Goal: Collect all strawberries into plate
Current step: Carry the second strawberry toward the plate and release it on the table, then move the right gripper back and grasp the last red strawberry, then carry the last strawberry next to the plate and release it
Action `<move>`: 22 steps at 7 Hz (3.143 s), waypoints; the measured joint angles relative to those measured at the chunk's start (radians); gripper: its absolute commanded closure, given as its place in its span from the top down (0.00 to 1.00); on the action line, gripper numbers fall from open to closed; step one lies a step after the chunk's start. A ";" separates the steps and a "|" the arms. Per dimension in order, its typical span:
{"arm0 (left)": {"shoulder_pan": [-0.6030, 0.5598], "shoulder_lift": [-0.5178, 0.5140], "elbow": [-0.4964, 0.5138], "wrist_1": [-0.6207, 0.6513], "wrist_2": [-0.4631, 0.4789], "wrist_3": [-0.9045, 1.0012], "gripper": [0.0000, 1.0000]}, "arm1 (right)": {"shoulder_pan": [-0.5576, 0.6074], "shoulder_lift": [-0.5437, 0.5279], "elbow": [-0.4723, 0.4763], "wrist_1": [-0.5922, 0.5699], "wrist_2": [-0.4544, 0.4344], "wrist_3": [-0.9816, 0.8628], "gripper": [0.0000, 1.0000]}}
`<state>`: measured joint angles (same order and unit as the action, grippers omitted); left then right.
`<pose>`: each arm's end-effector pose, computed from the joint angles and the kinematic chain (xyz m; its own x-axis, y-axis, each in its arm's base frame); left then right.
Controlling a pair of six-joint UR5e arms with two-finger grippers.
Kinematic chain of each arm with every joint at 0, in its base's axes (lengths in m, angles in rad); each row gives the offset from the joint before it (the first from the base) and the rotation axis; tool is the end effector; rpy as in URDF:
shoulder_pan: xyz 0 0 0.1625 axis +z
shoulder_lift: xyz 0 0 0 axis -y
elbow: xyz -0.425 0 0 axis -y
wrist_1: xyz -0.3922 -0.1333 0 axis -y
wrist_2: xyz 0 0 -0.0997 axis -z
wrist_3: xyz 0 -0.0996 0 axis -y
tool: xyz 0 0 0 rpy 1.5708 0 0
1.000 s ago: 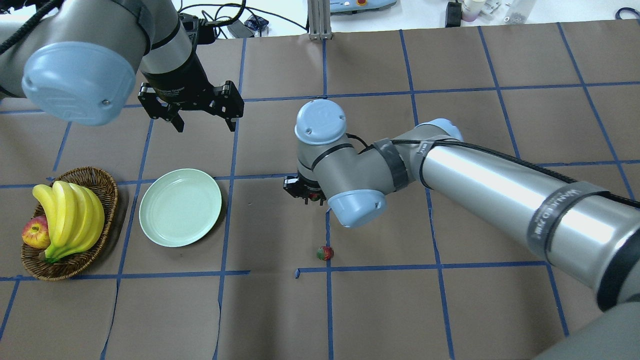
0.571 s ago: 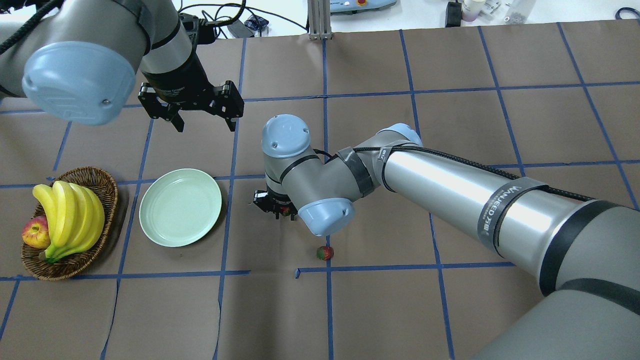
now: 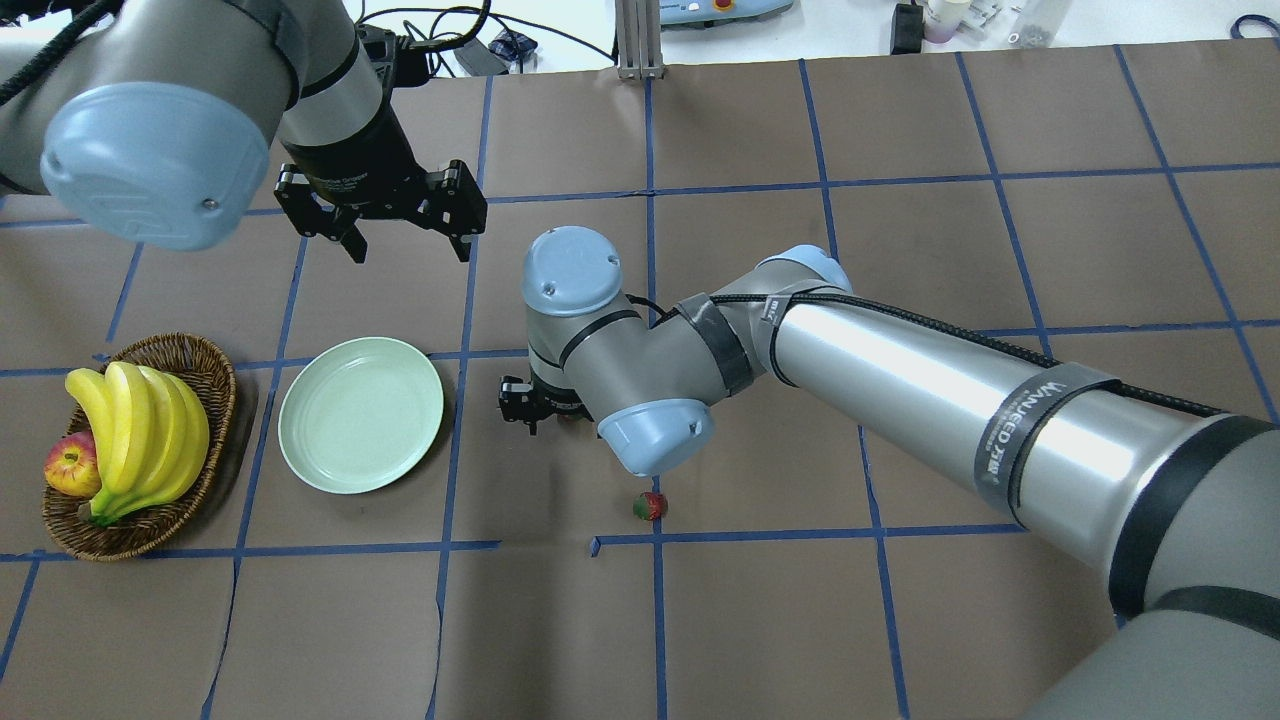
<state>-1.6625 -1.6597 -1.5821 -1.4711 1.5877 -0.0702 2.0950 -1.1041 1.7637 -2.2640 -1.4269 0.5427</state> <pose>-0.1794 -0.5133 0.4469 -0.9996 0.0215 -0.0169 0.0215 0.9998 -0.0007 0.4301 -0.4491 0.2065 -0.9900 0.0191 -0.1401 0.0129 0.9989 0.0452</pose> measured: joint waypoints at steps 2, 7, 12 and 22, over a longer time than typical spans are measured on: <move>0.001 0.000 0.000 0.000 0.000 0.000 1.00 | -0.186 -0.106 0.094 0.031 -0.091 -0.203 1.00; 0.001 -0.003 0.000 0.000 -0.001 -0.002 1.00 | -0.649 -0.180 0.239 0.021 -0.197 -0.856 1.00; 0.001 -0.005 -0.001 0.000 -0.002 -0.003 1.00 | -0.670 -0.165 0.311 -0.006 -0.186 -0.895 0.74; 0.001 -0.003 -0.001 0.000 -0.002 -0.001 1.00 | -0.401 -0.128 0.167 -0.013 -0.157 -0.364 0.00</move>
<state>-1.6611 -1.6625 -1.5831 -1.4711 1.5861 -0.0713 1.6937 -1.2322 1.9308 -2.2773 -1.5837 0.1782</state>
